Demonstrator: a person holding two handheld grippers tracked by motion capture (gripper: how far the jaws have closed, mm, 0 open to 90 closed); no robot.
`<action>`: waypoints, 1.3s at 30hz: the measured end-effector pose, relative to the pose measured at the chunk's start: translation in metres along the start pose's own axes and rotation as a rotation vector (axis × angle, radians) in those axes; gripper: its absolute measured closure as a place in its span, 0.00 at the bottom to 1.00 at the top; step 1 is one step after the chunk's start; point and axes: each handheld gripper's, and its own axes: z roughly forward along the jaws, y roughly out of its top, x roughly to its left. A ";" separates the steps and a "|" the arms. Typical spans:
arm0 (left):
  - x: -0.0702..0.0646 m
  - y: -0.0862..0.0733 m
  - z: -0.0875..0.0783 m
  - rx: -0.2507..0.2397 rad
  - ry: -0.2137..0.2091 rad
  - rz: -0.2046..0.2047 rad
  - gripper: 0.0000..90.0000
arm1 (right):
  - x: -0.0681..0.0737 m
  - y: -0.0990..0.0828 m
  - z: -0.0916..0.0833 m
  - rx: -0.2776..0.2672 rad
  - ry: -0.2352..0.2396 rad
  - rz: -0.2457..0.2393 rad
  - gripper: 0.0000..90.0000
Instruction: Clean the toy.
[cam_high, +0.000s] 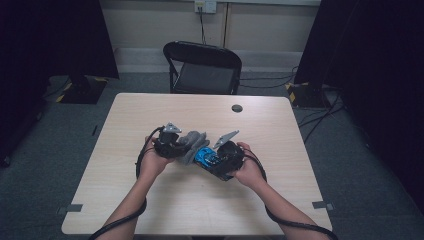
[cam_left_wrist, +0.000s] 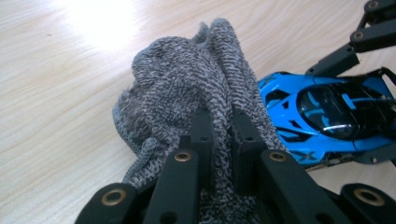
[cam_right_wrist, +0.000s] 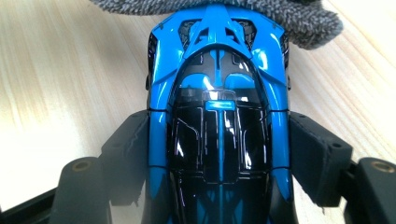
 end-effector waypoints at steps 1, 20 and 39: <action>0.000 0.000 -0.001 0.000 0.000 0.000 0.91 | 0.000 0.000 0.000 0.002 0.000 -0.002 0.32; -0.018 -0.019 -0.014 0.004 -0.057 0.030 0.91 | -0.028 0.001 -0.004 0.008 -0.044 0.081 0.32; -0.026 -0.056 -0.021 0.048 0.091 0.161 0.44 | -0.042 -0.004 -0.018 -0.018 -0.074 0.126 0.32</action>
